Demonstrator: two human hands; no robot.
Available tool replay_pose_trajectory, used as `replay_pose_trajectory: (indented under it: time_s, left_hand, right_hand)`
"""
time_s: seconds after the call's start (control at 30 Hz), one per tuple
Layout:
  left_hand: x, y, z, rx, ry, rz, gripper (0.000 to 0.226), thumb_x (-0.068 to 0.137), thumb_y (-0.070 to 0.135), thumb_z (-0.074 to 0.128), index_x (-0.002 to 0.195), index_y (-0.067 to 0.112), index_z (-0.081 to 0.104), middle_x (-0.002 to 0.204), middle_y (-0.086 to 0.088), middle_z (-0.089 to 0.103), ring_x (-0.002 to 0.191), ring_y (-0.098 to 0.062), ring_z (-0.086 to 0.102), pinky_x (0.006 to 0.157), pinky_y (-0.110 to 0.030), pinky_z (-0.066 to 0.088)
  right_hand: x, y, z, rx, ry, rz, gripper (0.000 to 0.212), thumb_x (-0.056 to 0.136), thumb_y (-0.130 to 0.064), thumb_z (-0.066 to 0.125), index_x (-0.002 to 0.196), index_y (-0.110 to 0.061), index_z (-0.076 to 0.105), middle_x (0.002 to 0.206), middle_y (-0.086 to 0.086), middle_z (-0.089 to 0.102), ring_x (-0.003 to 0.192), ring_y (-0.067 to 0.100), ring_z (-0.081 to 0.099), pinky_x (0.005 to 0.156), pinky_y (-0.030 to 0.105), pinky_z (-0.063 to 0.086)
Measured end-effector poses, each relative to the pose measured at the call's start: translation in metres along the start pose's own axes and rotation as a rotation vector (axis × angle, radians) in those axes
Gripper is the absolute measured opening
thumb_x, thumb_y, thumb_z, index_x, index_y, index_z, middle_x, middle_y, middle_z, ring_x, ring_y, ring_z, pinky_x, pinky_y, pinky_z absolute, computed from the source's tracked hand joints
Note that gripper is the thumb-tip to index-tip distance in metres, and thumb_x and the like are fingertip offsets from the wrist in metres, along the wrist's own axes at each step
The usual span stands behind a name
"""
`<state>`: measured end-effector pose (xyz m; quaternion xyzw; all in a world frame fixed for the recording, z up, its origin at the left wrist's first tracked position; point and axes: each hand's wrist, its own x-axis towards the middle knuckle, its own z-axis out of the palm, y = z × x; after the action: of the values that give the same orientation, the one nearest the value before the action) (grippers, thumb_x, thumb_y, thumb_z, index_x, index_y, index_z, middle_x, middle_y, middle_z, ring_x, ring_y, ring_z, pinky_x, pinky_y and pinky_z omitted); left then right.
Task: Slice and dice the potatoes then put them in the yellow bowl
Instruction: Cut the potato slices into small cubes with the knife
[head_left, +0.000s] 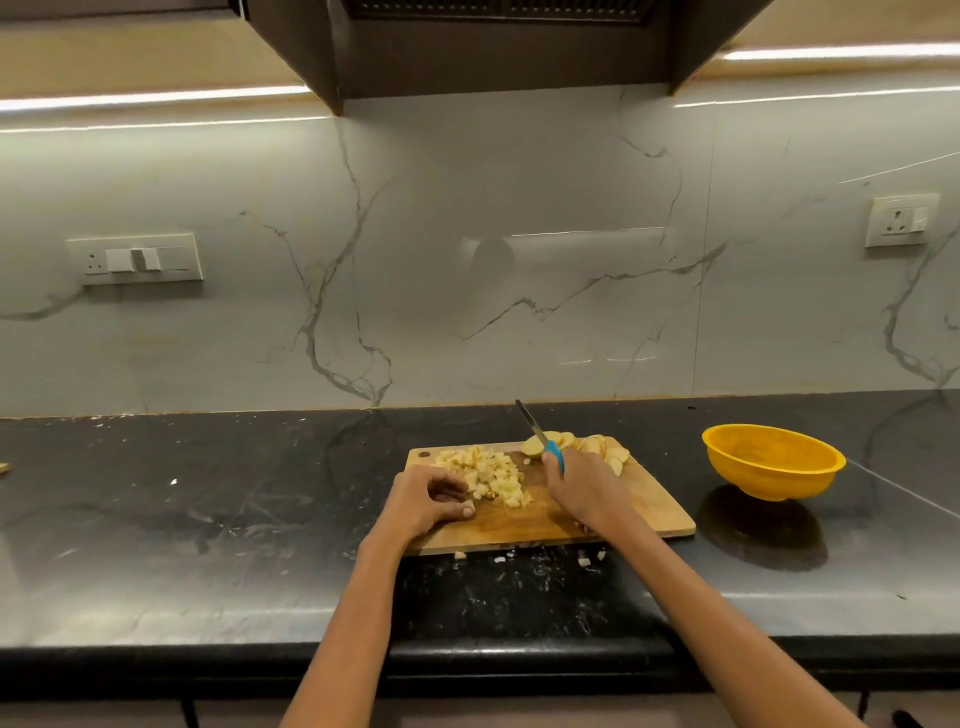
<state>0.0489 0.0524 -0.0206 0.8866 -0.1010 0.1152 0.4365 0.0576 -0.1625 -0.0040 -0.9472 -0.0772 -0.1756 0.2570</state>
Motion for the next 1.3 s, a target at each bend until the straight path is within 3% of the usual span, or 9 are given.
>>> replay_pose_trajectory:
  time_s: [0.2,0.37,0.5,0.63,0.73,0.87,0.97,1.13,1.3]
  left_hand:
    - [0.013,0.014,0.021,0.2,0.263,0.143,0.014,0.07,0.015,0.08,0.071,0.016,0.066,0.07,0.01,0.059,0.07,-0.005,0.056,0.064,-0.011,0.044]
    - [0.016,0.02,0.038,0.279,0.162,0.287,0.017,0.077,0.021,0.074,0.092,0.015,0.069,0.097,0.002,0.066,0.091,-0.01,0.059,0.082,-0.026,0.052]
    - [0.023,0.022,0.047,0.355,0.079,0.343,0.035,0.072,0.038,0.076,0.101,0.021,0.071,0.113,0.005,0.063,0.107,-0.01,0.05,0.089,-0.023,0.039]
    - [0.035,0.019,0.049,0.411,0.143,0.266,0.02,0.077,0.032,0.073,0.093,0.019,0.073,0.112,0.006,0.063,0.108,-0.011,0.049,0.088,-0.021,0.035]
    - [0.046,0.012,0.039,0.252,0.285,0.149,0.015,0.076,0.026,0.075,0.089,0.02,0.071,0.103,0.004,0.066,0.096,-0.011,0.055,0.083,-0.021,0.041]
    - [0.051,0.006,0.026,0.09,0.352,0.072,0.008,0.082,0.015,0.069,0.089,0.016,0.074,0.093,0.001,0.07,0.081,-0.005,0.057,0.073,-0.003,0.035]
    - [0.047,0.006,0.016,0.035,0.305,0.058,0.014,0.084,0.009,0.066,0.093,0.016,0.074,0.091,0.003,0.069,0.089,-0.01,0.061,0.082,-0.02,0.047]
    - [0.035,0.008,0.007,0.148,0.034,0.023,0.041,0.072,0.01,0.077,0.11,0.022,0.066,0.107,0.011,0.059,0.098,-0.009,0.053,0.085,-0.024,0.041]
    - [0.034,0.004,0.018,0.265,0.276,0.094,0.027,0.074,0.015,0.077,0.1,0.018,0.069,0.102,0.004,0.063,0.086,-0.008,0.055,0.076,-0.021,0.043]
  right_hand:
    - [0.012,0.004,0.008,-0.028,0.159,-0.112,0.036,0.102,-0.038,0.036,0.115,-0.01,0.054,0.072,-0.004,0.056,0.054,0.007,0.05,0.046,0.013,0.034]
    - [0.022,0.012,0.006,0.011,0.243,-0.124,0.034,0.101,-0.038,0.04,0.114,-0.009,0.054,0.071,-0.003,0.056,0.054,0.009,0.053,0.048,0.014,0.041]
    - [0.028,0.016,0.007,-0.004,0.26,-0.14,0.037,0.1,-0.039,0.039,0.118,-0.009,0.053,0.073,-0.003,0.057,0.055,0.009,0.052,0.049,0.012,0.041]
    - [0.033,0.021,0.006,-0.01,0.27,-0.147,0.039,0.1,-0.04,0.039,0.12,-0.009,0.052,0.074,-0.003,0.056,0.054,0.008,0.05,0.05,0.012,0.041]
    - [0.037,0.027,0.004,0.0,0.287,-0.146,0.037,0.1,-0.039,0.04,0.115,-0.008,0.054,0.071,-0.002,0.057,0.051,0.008,0.049,0.05,0.014,0.042]
    - [0.041,0.033,0.003,0.022,0.334,-0.14,0.034,0.1,-0.037,0.041,0.107,-0.007,0.056,0.069,-0.001,0.056,0.049,0.008,0.048,0.047,0.014,0.039]
    - [0.042,0.035,0.002,0.056,0.343,-0.145,0.034,0.1,-0.037,0.042,0.103,-0.006,0.056,0.069,0.001,0.057,0.051,0.012,0.052,0.049,0.018,0.043]
    - [0.044,0.042,-0.001,0.141,0.425,-0.089,0.036,0.1,-0.035,0.043,0.101,-0.002,0.059,0.066,0.0,0.053,0.047,0.007,0.046,0.046,0.017,0.037]
    - [0.045,0.047,-0.003,0.197,0.469,-0.067,0.039,0.1,-0.035,0.043,0.105,0.0,0.059,0.066,0.001,0.054,0.048,0.008,0.047,0.046,0.016,0.034]
